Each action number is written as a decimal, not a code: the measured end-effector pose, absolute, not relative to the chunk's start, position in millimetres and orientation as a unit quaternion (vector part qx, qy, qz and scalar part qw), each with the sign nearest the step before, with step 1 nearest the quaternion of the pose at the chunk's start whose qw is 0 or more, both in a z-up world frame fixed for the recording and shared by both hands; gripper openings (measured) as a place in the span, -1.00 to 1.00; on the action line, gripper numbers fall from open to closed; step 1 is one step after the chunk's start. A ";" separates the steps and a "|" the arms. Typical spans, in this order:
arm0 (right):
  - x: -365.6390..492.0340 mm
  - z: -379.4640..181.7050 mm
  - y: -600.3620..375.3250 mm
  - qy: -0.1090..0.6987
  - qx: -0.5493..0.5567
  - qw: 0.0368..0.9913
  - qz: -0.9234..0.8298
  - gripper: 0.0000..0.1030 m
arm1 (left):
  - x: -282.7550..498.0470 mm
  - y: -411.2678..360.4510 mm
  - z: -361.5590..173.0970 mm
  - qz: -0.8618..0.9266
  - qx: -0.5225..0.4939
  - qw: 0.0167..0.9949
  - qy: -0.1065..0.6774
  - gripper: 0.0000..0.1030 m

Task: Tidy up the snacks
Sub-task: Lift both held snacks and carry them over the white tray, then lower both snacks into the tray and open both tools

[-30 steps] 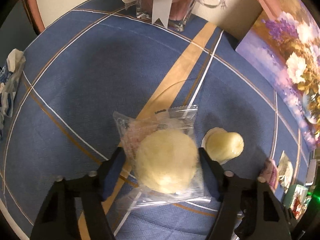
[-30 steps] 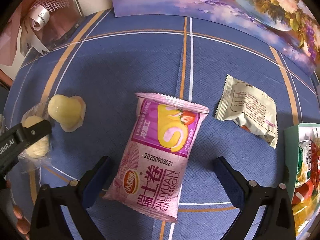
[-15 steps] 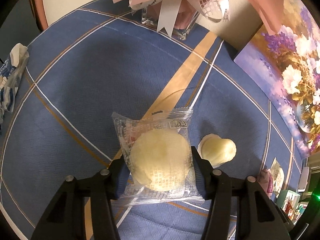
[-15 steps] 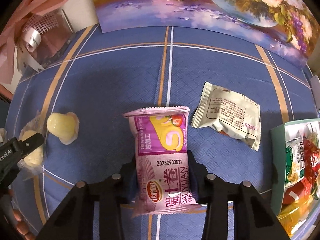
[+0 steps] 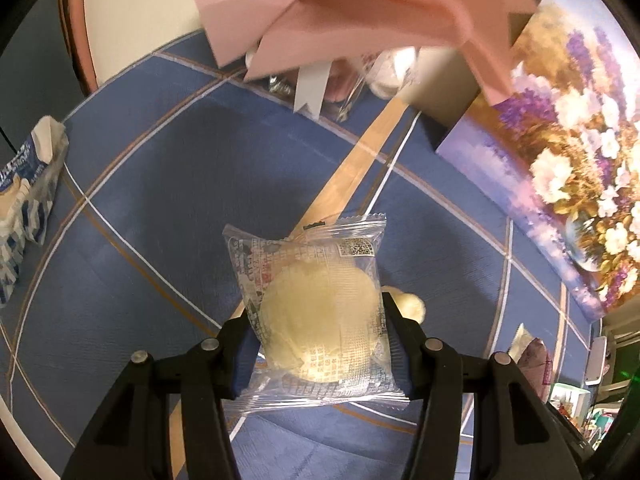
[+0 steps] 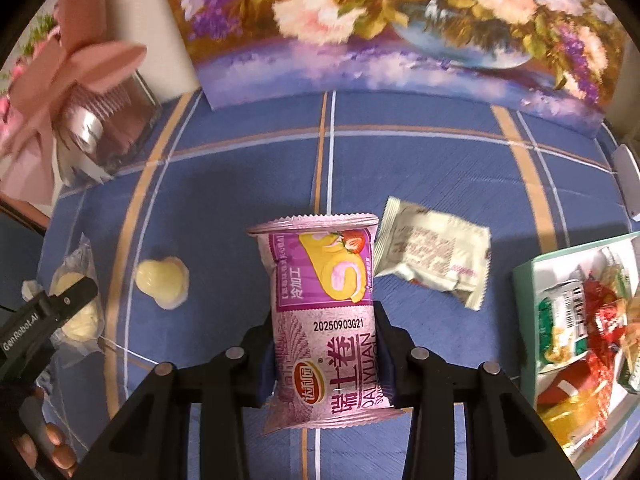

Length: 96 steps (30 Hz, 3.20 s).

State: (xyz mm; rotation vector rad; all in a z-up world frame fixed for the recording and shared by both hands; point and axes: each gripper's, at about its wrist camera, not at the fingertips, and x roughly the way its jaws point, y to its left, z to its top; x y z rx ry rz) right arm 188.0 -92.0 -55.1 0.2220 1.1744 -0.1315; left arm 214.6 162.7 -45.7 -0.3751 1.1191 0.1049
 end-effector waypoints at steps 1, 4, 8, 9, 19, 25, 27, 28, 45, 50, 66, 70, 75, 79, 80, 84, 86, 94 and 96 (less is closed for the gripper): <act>191.5 -46.8 -97.3 0.548 0.108 0.827 -0.062 -0.17 | 213.2 161.9 -40.3 0.048 -0.176 0.833 0.523 0.10; 187.1 -28.5 -99.3 0.531 0.115 0.837 -0.064 -0.18 | 211.0 158.8 -25.0 0.043 -0.172 0.842 0.509 0.10; 181.4 -7.2 -111.5 0.511 0.124 0.847 -0.072 -0.17 | 208.2 149.6 -5.1 0.034 -0.166 0.854 0.492 0.10; 178.5 -1.3 -115.8 0.507 0.126 0.849 -0.076 -0.17 | 207.2 147.2 -1.3 0.031 -0.164 0.857 0.488 0.10; 166.6 24.7 -141.9 0.488 0.145 0.855 -0.095 -0.17 | 194.0 109.9 26.4 -0.003 -0.138 0.871 0.472 0.10; 153.8 35.3 -164.6 0.479 0.163 0.856 -0.108 -0.17 | 185.7 79.6 35.6 -0.029 -0.117 0.876 0.466 0.10; 148.6 39.3 -173.9 0.476 0.168 0.855 -0.116 -0.17 | 182.0 68.2 39.8 -0.039 -0.109 0.879 0.463 0.10; 145.8 41.0 -179.0 0.474 0.172 0.855 -0.119 -0.17 | 180.1 62.3 41.9 -0.043 -0.102 0.880 0.462 0.10; 86.6 51.0 -290.2 0.459 0.231 0.833 -0.206 -0.17 | 143.3 -35.6 59.9 -0.136 -0.055 0.876 0.460 0.10; 65.9 53.6 -320.7 0.455 0.247 0.825 -0.228 -0.17 | 130.5 -73.3 58.8 -0.180 -0.044 0.864 0.469 0.10; 5.1 51.5 -369.9 0.439 0.280 0.814 -0.257 -0.17 | 77.6 -181.7 36.6 -0.287 0.016 0.820 0.496 0.10; 0.3 37.4 -377.0 0.453 0.290 0.804 -0.254 -0.17 | 69.8 -197.0 29.2 -0.288 0.036 0.819 0.495 0.10; 0.4 8.8 -382.5 0.487 0.287 0.785 -0.252 -0.17 | 64.4 -215.2 11.9 -0.289 0.055 0.806 0.514 0.10; 3.7 -18.0 -386.5 0.521 0.288 0.764 -0.250 -0.17 | 62.6 -226.6 -0.9 -0.285 0.071 0.799 0.526 0.10; 4.2 -21.1 -386.8 0.525 0.286 0.762 -0.249 -0.17 | 62.2 -228.6 -2.8 -0.284 0.074 0.798 0.527 0.10; 5.7 -27.9 -386.7 0.532 0.286 0.758 -0.244 -0.17 | 61.1 -235.0 -9.5 -0.278 0.086 0.796 0.530 0.11; 5.2 -31.5 -386.5 0.535 0.285 0.758 -0.240 -0.17 | 60.4 -238.2 -11.7 -0.277 0.090 0.796 0.531 0.11; 11.1 -40.4 -389.5 0.544 0.288 0.752 -0.238 -0.15 | 59.8 -247.3 -18.9 -0.274 0.107 0.794 0.532 0.11; 11.1 -41.8 -390.6 0.544 0.289 0.751 -0.238 -0.15 | 59.5 -248.2 -18.2 -0.275 0.107 0.795 0.529 0.10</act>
